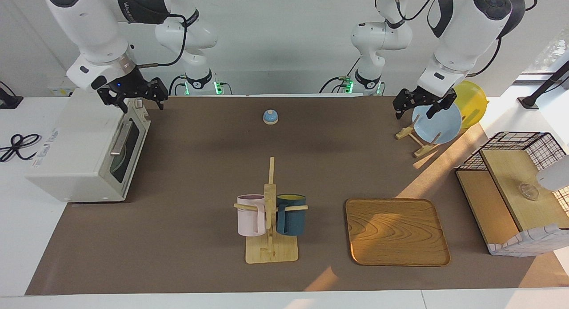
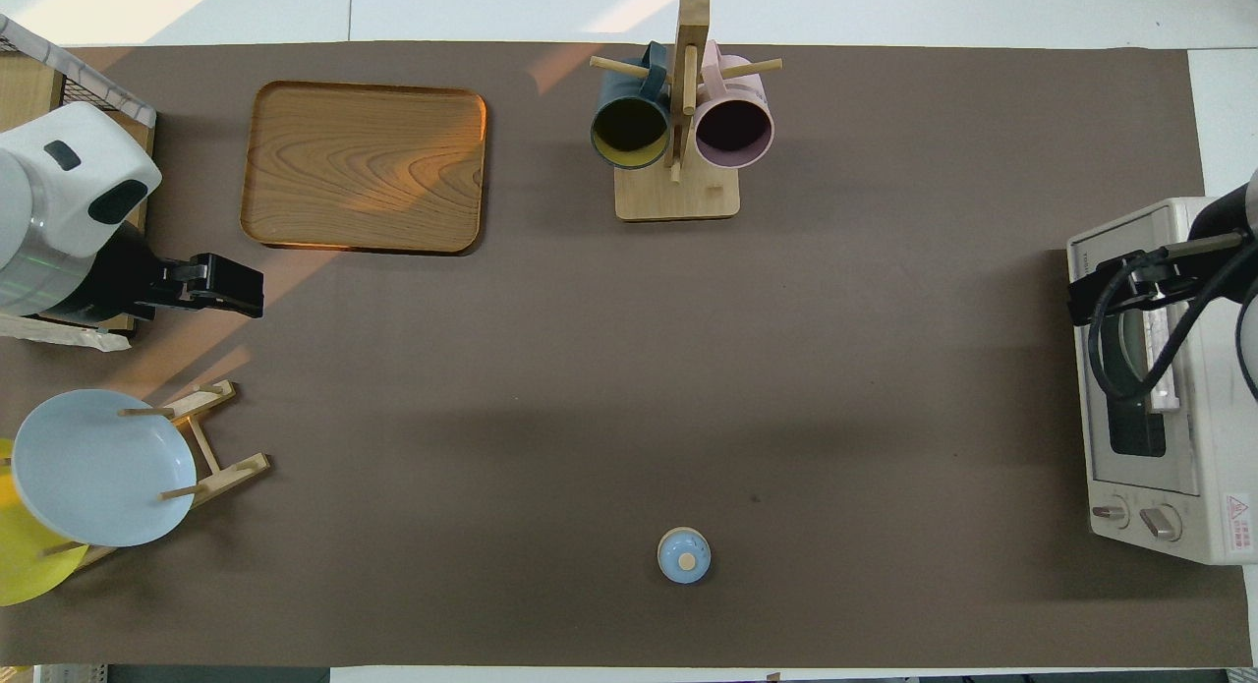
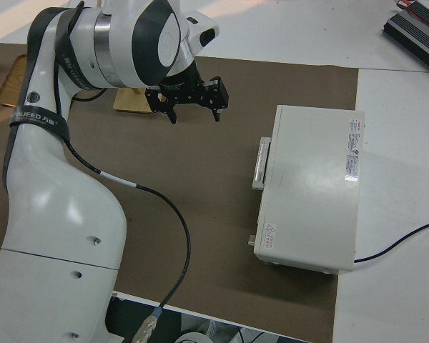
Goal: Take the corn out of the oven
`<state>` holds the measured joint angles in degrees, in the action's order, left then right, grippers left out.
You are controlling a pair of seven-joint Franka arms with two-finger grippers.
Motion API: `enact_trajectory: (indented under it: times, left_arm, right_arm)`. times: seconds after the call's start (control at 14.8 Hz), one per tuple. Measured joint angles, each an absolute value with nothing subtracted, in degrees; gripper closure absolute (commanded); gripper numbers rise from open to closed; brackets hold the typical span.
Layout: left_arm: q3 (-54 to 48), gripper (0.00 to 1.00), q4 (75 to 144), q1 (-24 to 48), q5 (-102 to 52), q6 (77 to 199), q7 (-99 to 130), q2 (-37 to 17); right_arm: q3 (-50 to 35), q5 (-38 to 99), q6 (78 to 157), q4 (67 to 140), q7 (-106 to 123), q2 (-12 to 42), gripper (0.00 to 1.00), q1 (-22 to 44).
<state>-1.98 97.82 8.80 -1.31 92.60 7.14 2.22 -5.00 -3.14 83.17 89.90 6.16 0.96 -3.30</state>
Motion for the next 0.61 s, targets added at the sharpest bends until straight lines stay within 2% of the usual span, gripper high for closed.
enact_trajectory:
  times: [0.54,0.61]
  left_arm:
    - [-1.99,0.00,97.82,8.75,-1.31,92.60,7.14,2.22]
    - [-1.99,0.00,97.82,8.75,-1.31,92.60,7.14,2.22]
  right_arm:
    - [-4.50,-3.14,83.10,90.14,6.13,0.96,0.00,-3.89]
    - [-4.46,-3.14,82.90,90.32,6.13,0.95,0.26,-4.62]
